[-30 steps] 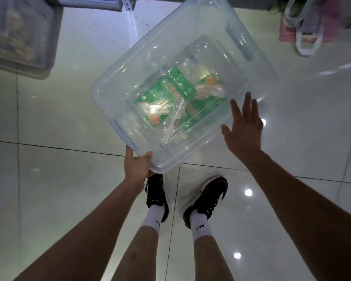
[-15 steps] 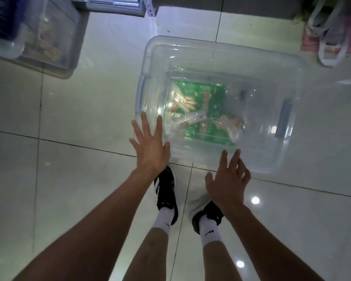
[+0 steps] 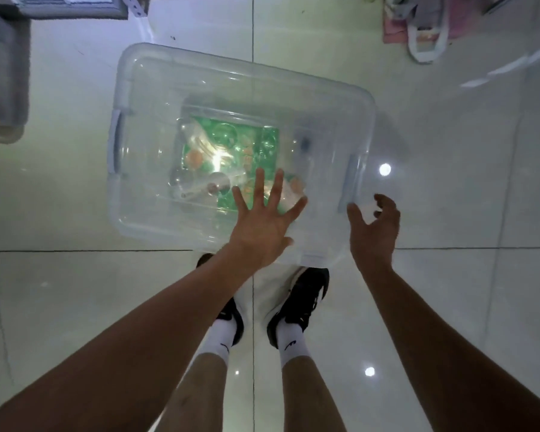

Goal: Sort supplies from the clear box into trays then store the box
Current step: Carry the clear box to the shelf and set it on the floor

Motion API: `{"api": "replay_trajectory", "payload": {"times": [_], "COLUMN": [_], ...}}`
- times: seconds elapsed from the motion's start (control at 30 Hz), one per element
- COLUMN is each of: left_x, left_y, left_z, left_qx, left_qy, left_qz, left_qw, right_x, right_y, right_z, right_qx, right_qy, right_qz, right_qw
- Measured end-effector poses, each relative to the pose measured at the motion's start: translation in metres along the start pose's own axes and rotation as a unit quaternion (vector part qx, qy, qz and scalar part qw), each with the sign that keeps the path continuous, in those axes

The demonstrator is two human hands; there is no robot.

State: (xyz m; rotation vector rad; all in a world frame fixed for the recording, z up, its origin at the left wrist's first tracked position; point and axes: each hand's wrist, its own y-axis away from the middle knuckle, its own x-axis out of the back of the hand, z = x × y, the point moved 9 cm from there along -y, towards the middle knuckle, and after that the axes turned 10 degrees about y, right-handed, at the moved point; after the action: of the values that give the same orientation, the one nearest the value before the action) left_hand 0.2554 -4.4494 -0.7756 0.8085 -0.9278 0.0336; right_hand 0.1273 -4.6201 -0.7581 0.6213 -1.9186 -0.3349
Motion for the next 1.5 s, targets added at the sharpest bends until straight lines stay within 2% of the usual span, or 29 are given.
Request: {"api": "replay_trajectory", "payload": {"times": [0.13, 0.3, 0.4, 0.53, 0.67, 0.8, 1.0, 1.17, 1.23, 1.33, 1.4, 1.5], "left_x": [-0.008, -0.01, -0.01, -0.01, -0.01, -0.008, -0.008, -0.003, -0.002, 0.001, -0.001, -0.009], "left_y": [-0.004, -0.008, -0.009, -0.01, -0.01, -0.01, -0.007, -0.009, -0.007, 0.007, 0.024, 0.062], "left_z": [-0.001, 0.0, -0.001, -0.002, -0.003, -0.002, -0.001, -0.002, -0.005, -0.008, -0.015, -0.047], "left_qx": [0.011, 0.0, 0.002, 0.0, -0.003, -0.003, -0.006, -0.052, -0.082, -0.116, -0.089, 0.035], "left_qy": [-0.065, -0.061, -0.059, -0.067, -0.062, -0.06, -0.057, -0.067, -0.087, -0.092, -0.076, -0.015], "left_qz": [-0.017, -0.029, -0.02, -0.012, -0.009, -0.007, -0.007, -0.029, -0.039, -0.01, 0.006, 0.053], "left_qw": [0.998, 0.998, 0.998, 0.998, 0.998, 0.998, 0.998, 0.996, 0.992, 0.989, 0.993, 0.998], "right_x": [-0.023, -0.043, -0.036, -0.024, -0.027, -0.026, -0.022, -0.025, -0.027, -0.042, -0.063, -0.089], "right_y": [-0.027, -0.049, -0.056, -0.06, -0.051, -0.042, -0.034, -0.014, 0.005, 0.046, 0.075, 0.112], "right_z": [0.009, 0.01, 0.015, 0.005, -0.009, -0.026, -0.03, -0.008, 0.008, 0.037, 0.055, 0.057], "right_qx": [-0.071, -0.123, -0.123, -0.025, -0.017, 0.054, 0.102, 0.008, -0.06, -0.174, -0.233, -0.271], "right_qy": [-0.07, -0.163, -0.128, -0.007, 0.058, 0.196, 0.201, 0.134, 0.097, 0.033, -0.024, -0.101], "right_qz": [-0.144, -0.231, -0.211, -0.161, -0.141, -0.082, -0.054, -0.061, -0.073, -0.121, -0.198, -0.32], "right_qw": [0.985, 0.951, 0.961, 0.987, 0.988, 0.976, 0.973, 0.989, 0.991, 0.977, 0.952, 0.902]}}
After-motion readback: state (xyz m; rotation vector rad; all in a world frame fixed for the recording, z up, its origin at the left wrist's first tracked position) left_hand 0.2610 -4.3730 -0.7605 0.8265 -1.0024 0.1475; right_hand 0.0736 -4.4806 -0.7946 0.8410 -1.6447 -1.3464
